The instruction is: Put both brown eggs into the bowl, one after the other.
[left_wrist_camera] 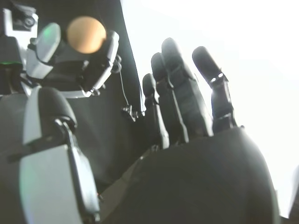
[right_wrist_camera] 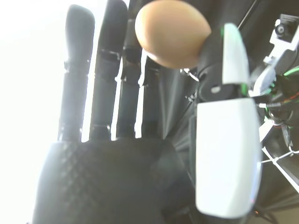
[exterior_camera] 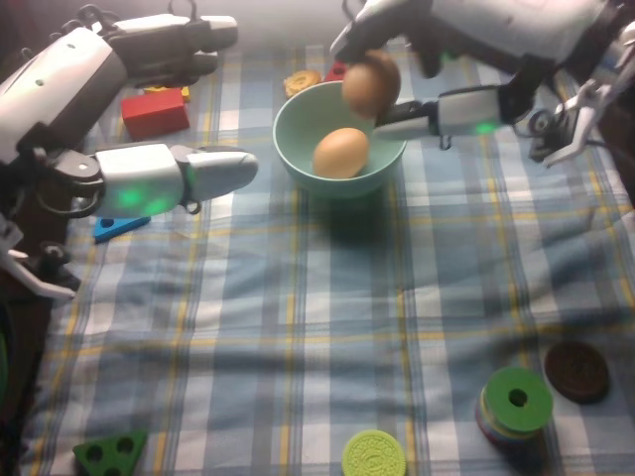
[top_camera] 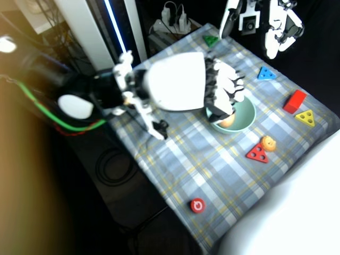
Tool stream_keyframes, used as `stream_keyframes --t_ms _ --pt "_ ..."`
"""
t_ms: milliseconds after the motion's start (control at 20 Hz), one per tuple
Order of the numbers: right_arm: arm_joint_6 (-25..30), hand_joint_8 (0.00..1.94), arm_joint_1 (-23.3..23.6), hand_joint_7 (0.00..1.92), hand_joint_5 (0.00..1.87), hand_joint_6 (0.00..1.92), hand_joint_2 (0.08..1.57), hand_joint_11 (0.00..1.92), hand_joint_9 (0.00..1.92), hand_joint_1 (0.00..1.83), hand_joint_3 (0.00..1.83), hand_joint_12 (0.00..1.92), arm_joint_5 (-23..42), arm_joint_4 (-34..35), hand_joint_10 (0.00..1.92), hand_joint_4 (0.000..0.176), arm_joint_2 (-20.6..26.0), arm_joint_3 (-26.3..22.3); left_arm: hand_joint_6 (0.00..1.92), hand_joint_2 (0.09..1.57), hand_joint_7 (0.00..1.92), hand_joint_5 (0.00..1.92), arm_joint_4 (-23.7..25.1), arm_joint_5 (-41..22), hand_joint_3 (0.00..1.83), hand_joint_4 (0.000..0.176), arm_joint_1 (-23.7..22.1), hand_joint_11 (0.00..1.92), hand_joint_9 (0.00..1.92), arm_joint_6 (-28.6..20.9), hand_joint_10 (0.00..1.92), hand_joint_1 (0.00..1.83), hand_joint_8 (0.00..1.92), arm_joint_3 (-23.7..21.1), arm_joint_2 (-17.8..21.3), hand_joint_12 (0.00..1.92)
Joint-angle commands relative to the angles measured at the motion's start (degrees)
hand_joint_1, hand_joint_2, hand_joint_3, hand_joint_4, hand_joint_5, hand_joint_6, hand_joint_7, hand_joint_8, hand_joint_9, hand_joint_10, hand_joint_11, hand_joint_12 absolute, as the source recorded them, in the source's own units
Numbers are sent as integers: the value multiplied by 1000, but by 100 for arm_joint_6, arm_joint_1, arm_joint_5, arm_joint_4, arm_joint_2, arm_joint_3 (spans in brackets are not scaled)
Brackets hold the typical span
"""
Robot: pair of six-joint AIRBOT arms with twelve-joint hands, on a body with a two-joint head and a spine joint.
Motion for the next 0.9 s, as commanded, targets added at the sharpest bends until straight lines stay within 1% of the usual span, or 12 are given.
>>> stream_keyframes --t_ms 0,50,250,300,350,400,450,500,600,750,800,850 --pt "-23 749 98 1065 1017 1034 1089 576 909 1236 1 1256 548 135 590 0 15 41 8 950 649 562 126 -746 4 55 -38 0 645 -58 36 835 8 -11 56 1265" --pt "-30 804 98 1012 1047 1007 1094 394 881 1239 1 1224 483 116 400 0 11 44 14 951 658 585 127 -764 3 41 -34 0 641 -62 33 858 10 -21 64 1258" --pt "-38 1023 86 930 1068 882 1107 273 836 1221 0 1382 169 9 466 0 -42 104 9 953 641 617 125 -800 0 22 -16 0 625 -74 19 850 0 -34 80 1237" --pt "-41 1095 85 916 1042 874 1118 274 776 1212 0 1431 140 -29 595 18 -71 115 7 950 650 625 125 -805 0 37 -11 0 628 -97 17 863 3 -34 84 1192" --pt "-41 1156 84 875 1036 886 1128 322 749 1209 1 1436 140 -32 634 3 -79 114 2 957 650 619 125 -813 1 44 -7 0 630 -123 14 845 2 -34 85 1206" --pt "-41 669 74 800 987 964 1114 433 726 1088 0 1438 140 -40 654 56 -80 98 6 948 661 642 125 -830 0 33 7 0 641 -164 15 871 4 -37 91 1240" --pt "-41 325 51 741 840 432 1052 508 695 1020 0 1392 140 -40 630 33 -79 88 6 951 658 645 125 -842 0 41 19 0 646 -195 16 878 2 -41 101 1246" --pt "-41 140 14 731 834 175 1035 552 686 1006 0 1344 134 -39 610 46 -75 84 2 953 650 642 125 -855 0 45 41 0 638 -247 11 888 1 -45 116 1226" --pt "-41 27 -18 660 802 32 1019 487 608 1020 0 1325 107 -37 558 88 -71 78 5 939 668 673 122 -881 0 31 76 0 661 -328 15 912 4 -46 136 1265" --pt "-40 16 -72 669 794 11 1010 440 585 1078 0 1344 91 -37 564 87 -16 35 8 943 695 708 119 -955 1 2 148 0 680 -540 18 917 7 -49 184 1316" --pt "-40 14 -86 666 789 8 1022 416 585 1065 5 1335 91 -32 565 74 -6 23 8 945 694 709 129 -973 2 0 168 0 671 -615 14 921 7 -49 191 1315" --pt "-40 10 -103 674 798 6 1028 408 585 1053 1 1378 92 -19 612 62 -5 12 3 954 691 699 134 -990 5 20 187 0 669 -663 13 903 5 -51 192 1321"
